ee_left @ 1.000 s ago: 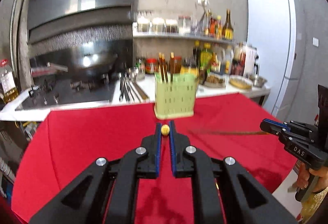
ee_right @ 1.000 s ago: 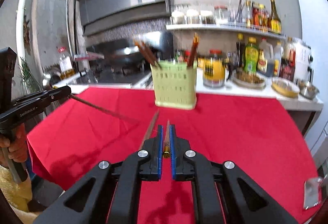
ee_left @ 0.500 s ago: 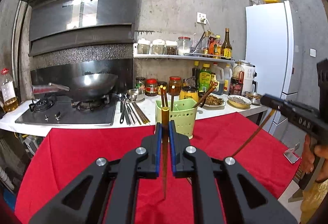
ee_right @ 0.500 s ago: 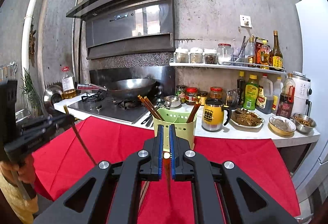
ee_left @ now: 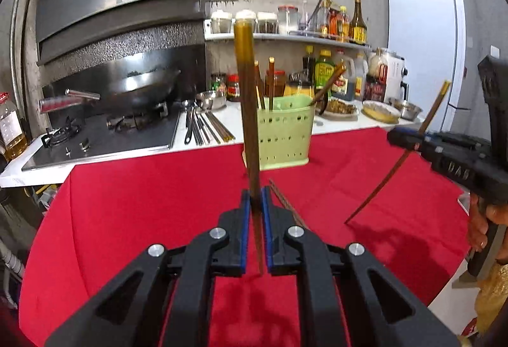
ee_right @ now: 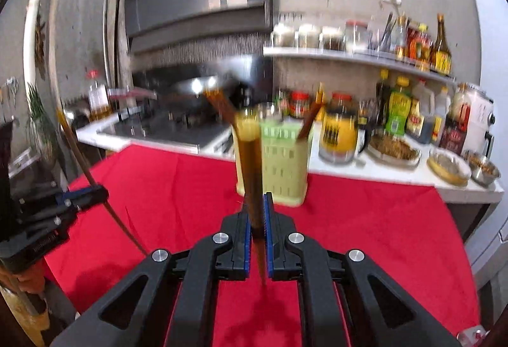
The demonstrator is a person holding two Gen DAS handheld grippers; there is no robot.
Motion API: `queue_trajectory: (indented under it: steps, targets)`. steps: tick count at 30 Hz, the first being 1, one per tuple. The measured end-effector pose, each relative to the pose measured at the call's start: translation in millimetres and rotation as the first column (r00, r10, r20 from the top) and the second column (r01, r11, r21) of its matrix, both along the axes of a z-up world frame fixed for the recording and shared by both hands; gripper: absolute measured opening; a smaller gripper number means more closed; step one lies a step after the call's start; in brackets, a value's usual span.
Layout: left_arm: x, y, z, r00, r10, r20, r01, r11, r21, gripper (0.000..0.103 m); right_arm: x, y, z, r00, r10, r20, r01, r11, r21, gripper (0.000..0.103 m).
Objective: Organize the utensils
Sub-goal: 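Lift the left tool's chopstick upright above the holder while the right tool lifts its own, then lower both chopsticks into the green holder and open both tools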
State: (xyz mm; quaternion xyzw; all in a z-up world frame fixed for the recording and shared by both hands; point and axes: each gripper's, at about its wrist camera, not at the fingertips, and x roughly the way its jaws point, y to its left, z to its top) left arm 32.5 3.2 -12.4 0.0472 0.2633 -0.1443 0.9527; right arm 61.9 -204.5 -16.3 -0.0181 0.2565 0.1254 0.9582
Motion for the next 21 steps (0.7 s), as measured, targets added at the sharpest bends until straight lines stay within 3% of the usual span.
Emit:
queue_trajectory:
  steps: [10,17,21]
  targets:
    - [1.9,-5.7,-12.6,0.998,-0.021,-0.060,0.024,0.999,0.036,0.007,-6.3,-7.6,-7.5,0.999,-0.013,-0.036,0.013,1.000,0.004,0.007]
    - [22.2,-19.8,23.9,0.998,-0.050,0.045,0.051,0.999,-0.019,0.007,12.2,-8.5,16.2,1.000,-0.015,0.015,0.015,1.000,0.010,0.007]
    - [46.1,-37.6,56.3,0.989,-0.081,0.127,0.085,0.996,-0.027,0.007,34.7,-6.9,44.1,0.997,-0.024,0.072,0.023,1.000,0.010,0.007]
